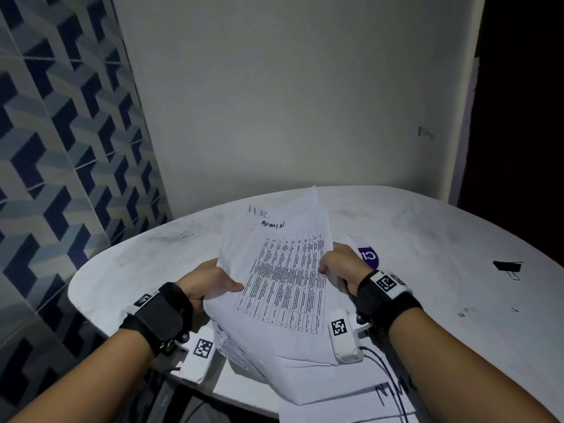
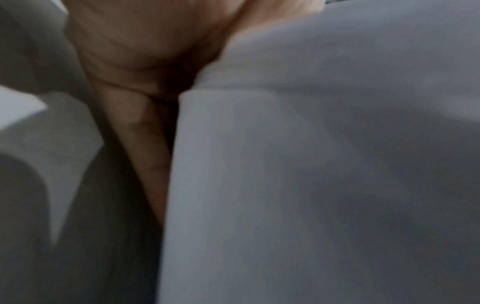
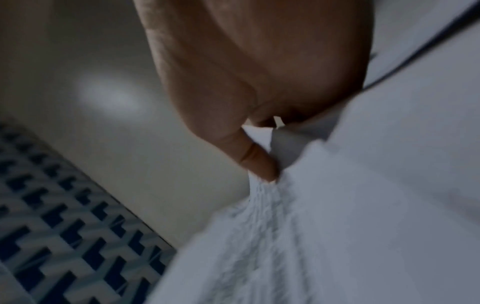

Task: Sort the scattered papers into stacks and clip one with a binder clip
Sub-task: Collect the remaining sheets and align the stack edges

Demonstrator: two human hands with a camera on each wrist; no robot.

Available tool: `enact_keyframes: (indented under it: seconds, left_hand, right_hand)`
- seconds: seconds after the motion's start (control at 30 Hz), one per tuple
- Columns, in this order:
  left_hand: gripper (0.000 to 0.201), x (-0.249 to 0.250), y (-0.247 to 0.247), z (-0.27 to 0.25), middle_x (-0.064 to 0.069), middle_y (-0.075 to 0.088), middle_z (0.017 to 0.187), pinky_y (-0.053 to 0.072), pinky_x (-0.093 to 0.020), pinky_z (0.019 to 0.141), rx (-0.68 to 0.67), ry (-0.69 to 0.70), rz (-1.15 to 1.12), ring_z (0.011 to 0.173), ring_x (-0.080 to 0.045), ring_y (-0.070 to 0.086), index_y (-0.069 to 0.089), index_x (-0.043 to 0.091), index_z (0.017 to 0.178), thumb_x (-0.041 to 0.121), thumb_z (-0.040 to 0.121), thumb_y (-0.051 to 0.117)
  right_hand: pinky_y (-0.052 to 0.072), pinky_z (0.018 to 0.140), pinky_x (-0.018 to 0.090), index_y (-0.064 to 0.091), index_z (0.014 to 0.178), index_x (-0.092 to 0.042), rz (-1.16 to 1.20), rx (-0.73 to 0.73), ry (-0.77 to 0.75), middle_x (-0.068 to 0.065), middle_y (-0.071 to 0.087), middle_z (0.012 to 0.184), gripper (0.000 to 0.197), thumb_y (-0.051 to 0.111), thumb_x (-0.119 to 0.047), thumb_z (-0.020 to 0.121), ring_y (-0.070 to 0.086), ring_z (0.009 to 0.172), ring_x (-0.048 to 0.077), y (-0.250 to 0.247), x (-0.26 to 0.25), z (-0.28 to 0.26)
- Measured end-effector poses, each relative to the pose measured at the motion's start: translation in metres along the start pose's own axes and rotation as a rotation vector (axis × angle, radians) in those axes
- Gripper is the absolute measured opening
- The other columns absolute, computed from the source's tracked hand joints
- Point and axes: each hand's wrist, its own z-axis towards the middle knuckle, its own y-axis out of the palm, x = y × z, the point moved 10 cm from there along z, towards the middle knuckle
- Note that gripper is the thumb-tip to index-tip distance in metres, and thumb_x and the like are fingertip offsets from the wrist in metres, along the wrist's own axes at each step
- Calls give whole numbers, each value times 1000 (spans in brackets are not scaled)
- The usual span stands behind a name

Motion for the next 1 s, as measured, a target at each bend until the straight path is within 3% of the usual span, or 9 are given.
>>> enact_keyframes:
  seconds: [0.07,0.2,0.37,0.5,0.6,0.7,0.77,0.87,1.0]
  left_hand:
    - [54,15,-5,-1,-18,73,110,54,-35,84,18,120,52,104,-35,68,66,18,118,-12,74,70]
    - [71,51,-12,-11,-20,67,123,51,-54,96,28,322,-48,114,-42,65,58,16,128,-10,63,73]
    - [58,113,-17,-45,-5,75,110,60,-39,80,155,528,40,101,-27,73,60,17,122,-16,77,74]
    - [42,165,-19,-73,-2,74,91,61,-35,72,346,678,114,82,-20,72,63,11,109,-7,75,80]
    - [37,200,-11,-91,3,74,92,59,-31,74,418,777,126,81,-11,71,64,18,104,2,76,83]
    - [40,225,3,-105,10,70,96,56,-22,81,460,883,113,85,-3,68,62,22,105,-4,79,78]
    - [47,232,13,-109,3,70,104,56,-20,86,499,940,119,92,-8,68,63,16,118,-9,80,75]
    - [55,224,21,-99,7,69,104,54,-25,91,526,944,81,100,-11,67,61,19,119,-14,77,71]
    - [51,190,29,-67,6,75,102,57,-33,90,443,817,-76,99,-16,72,65,11,121,-13,77,72]
  right_hand:
    - [32,48,23,52,99,-6,27,9,-12,11,50,69,24,68,2,84,46,45,15,-8,0,-2]
    - [58,67,26,62,119,-4,335,-157,-45,9,73,119,44,82,0,79,73,100,22,-3,-12,-13]
    - [60,82,30,70,117,0,389,-304,-219,12,76,115,32,73,3,85,74,105,25,-9,-73,-48]
    - [59,87,33,72,111,-3,389,-14,-517,4,80,102,28,73,6,85,76,99,19,-47,-133,-75]
    - [57,83,35,73,86,-13,64,339,-745,1,77,89,5,77,-15,88,73,86,16,-75,-173,-111]
    - [42,64,23,56,69,-27,-138,601,-947,-6,61,69,30,73,-19,92,57,64,5,-79,-197,-155]
    - [42,59,21,58,68,-15,-133,720,-1073,2,62,64,28,73,-15,92,55,59,12,-81,-202,-175]
    - [49,69,26,63,77,-5,-50,714,-943,5,66,71,21,72,-19,90,64,72,20,-88,-189,-156]
    - [47,63,20,67,87,-15,138,579,-760,-11,65,71,10,73,-21,91,60,60,-6,-87,-148,-127]
